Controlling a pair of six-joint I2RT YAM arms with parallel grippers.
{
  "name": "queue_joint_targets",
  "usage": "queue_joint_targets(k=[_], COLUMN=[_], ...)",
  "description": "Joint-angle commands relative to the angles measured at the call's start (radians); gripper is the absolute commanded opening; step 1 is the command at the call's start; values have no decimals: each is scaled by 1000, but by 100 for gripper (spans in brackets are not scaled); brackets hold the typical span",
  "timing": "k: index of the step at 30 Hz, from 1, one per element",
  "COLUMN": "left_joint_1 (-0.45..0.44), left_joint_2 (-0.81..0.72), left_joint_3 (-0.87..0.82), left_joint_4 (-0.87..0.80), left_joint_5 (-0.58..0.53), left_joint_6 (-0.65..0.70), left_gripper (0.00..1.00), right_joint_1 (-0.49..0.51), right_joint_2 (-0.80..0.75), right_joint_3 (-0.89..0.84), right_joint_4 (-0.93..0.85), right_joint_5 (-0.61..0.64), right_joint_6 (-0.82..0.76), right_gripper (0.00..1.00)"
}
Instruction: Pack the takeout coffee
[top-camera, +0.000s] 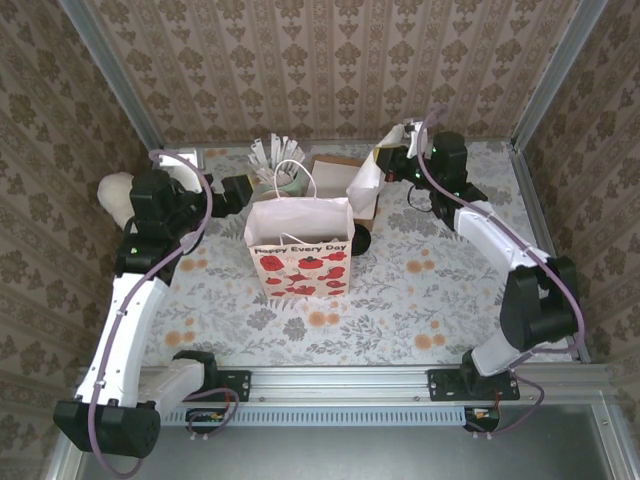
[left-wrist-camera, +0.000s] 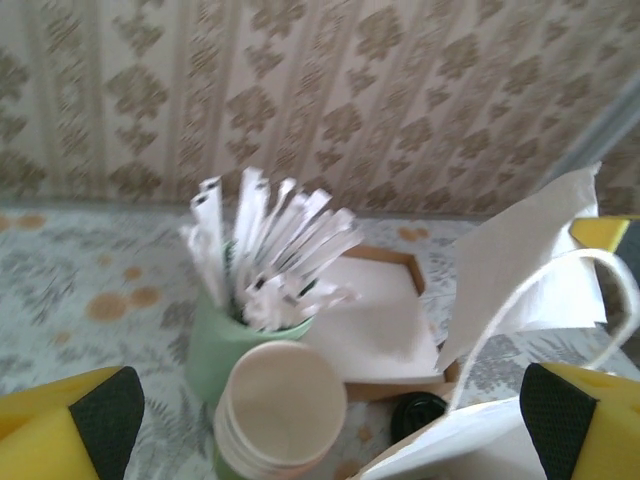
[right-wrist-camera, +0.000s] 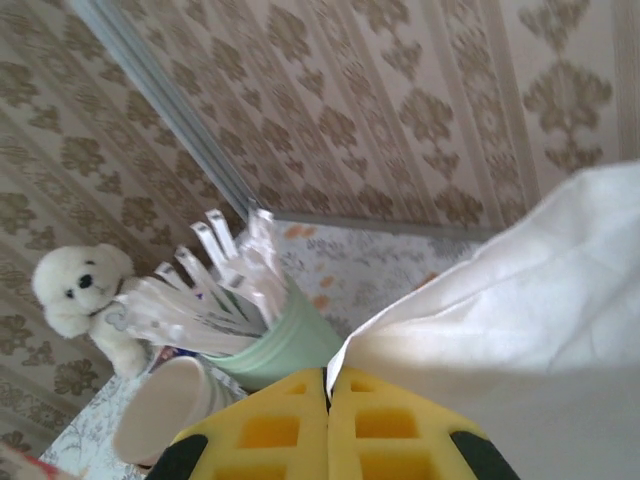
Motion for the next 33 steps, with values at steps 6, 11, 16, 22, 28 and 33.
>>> queue_joint_targets(k=[6, 11, 16, 22, 28, 33], left_joint_1=[-15, -75, -164, -197, -201, -219], left_joint_2=[82, 171, 253, 339, 396, 418], left_joint_3=[147, 270, 424, 544, 609, 605], left_joint_4=[90, 35, -245, -364, -414, -392], left_joint_5=[378, 532, 644, 724, 814, 886], left_joint_6=[211, 359, 647, 763, 790, 780], left_gripper=[100, 100, 100, 100, 92, 91], right_joint_1=[51, 98, 163, 250, 307, 341], right_joint_2=[-207, -287, -311, -275, -230, -180], right_joint_3=[84, 127, 191, 304, 380, 433], right_joint_4=[-196, -260, -329, -413, -453, -460], right_joint_5=[-87, -95, -136, -176, -216, -234], right_joint_6=[-237, -310, -389, -488, -543, -568], right_gripper=[0, 0, 0, 0, 0, 0])
